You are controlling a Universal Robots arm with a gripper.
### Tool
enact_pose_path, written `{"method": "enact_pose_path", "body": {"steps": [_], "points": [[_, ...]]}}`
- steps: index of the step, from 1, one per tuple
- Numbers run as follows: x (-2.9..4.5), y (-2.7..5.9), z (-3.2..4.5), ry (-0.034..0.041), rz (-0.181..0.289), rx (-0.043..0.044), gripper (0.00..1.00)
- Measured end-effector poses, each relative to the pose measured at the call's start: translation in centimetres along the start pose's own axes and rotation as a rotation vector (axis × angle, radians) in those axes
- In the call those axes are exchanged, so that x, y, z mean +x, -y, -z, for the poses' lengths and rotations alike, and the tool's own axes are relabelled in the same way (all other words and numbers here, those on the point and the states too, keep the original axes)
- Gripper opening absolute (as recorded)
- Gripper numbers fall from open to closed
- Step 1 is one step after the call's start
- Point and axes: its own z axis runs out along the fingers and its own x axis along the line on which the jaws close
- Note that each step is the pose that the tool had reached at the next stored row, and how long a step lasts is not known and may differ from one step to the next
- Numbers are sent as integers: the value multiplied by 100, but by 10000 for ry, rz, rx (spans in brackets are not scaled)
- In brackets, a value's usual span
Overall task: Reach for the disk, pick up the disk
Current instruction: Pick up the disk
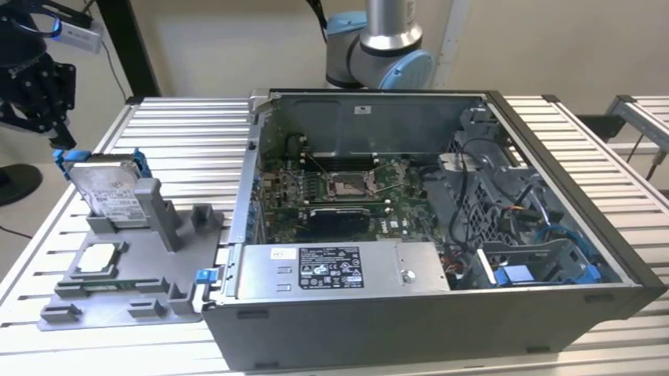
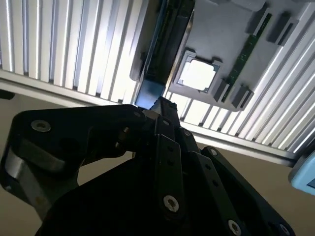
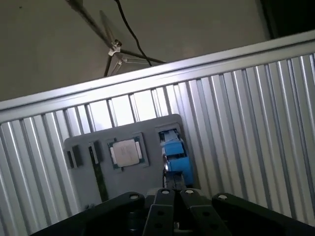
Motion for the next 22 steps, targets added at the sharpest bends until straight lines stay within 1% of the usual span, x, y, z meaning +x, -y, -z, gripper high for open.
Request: {"method": "enact_pose_path", "body": {"steps": [7,9,12,20,21,22], "points": [[0,0,-6,-8,1256,6,0],[-2,4,-8,-9,1460,5,0],[-5,21,-7,-11,1588,4,0],[-5,23,-6,-12,1616,2,0],[-5,23,-6,-12,1618,2,100],[-5,23,-6,-12,1621,2,100]]}}
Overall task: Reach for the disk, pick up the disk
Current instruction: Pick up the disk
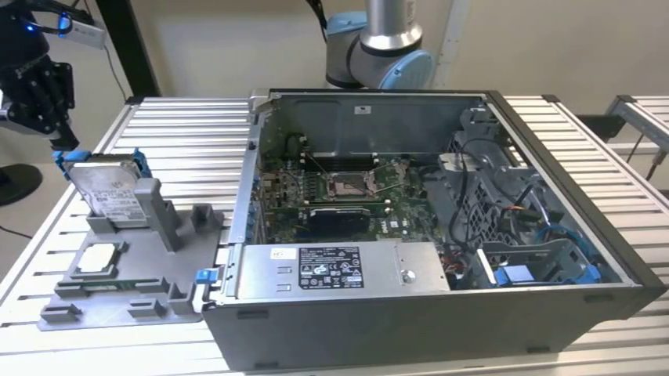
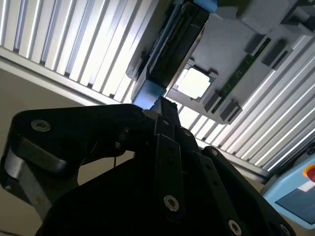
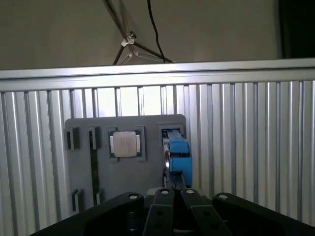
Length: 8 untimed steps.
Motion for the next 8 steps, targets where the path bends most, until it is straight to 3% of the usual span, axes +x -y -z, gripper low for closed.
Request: {"method": "enact_pose_path", "body": {"steps": [8], "points": [[0,0,0,0,17,0,100]]}}
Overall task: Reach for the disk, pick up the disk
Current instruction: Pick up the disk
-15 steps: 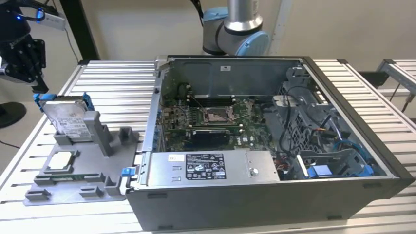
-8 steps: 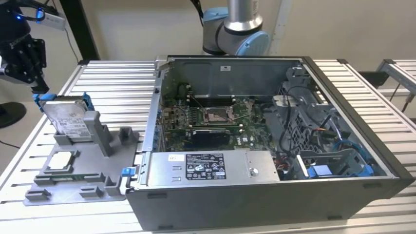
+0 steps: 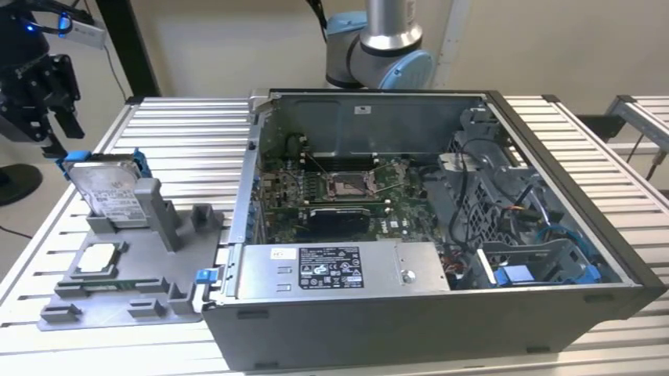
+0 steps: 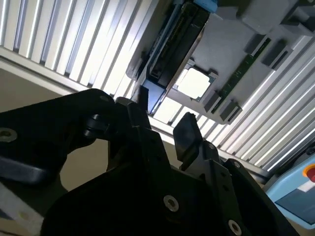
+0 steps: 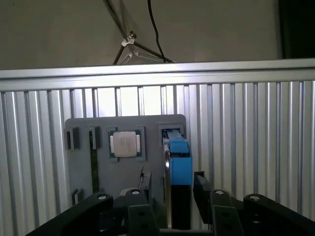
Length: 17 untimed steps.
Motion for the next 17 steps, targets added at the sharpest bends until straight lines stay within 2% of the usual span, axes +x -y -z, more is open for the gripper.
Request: {"method": "enact_pose_path", "body": {"steps": [8,17], "points": [[0,1,-5,1,15,1,100],[-21,0,-162,-18,14,2,100]]}}
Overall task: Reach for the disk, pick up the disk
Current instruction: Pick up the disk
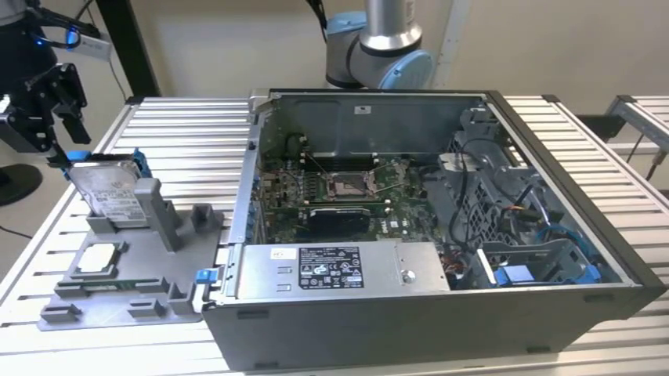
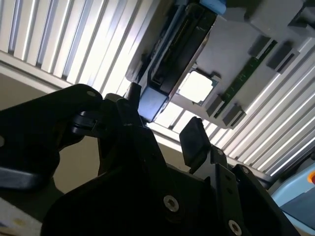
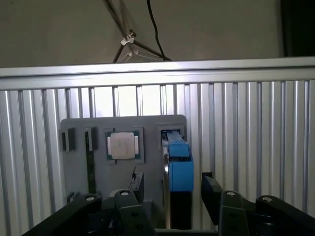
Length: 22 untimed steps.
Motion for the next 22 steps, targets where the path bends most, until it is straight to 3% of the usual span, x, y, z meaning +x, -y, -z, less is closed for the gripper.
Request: {"method": "enact_pose_path", "body": {"steps": [22], "points": [[-68,0,-402,1,13,1,100]]}}
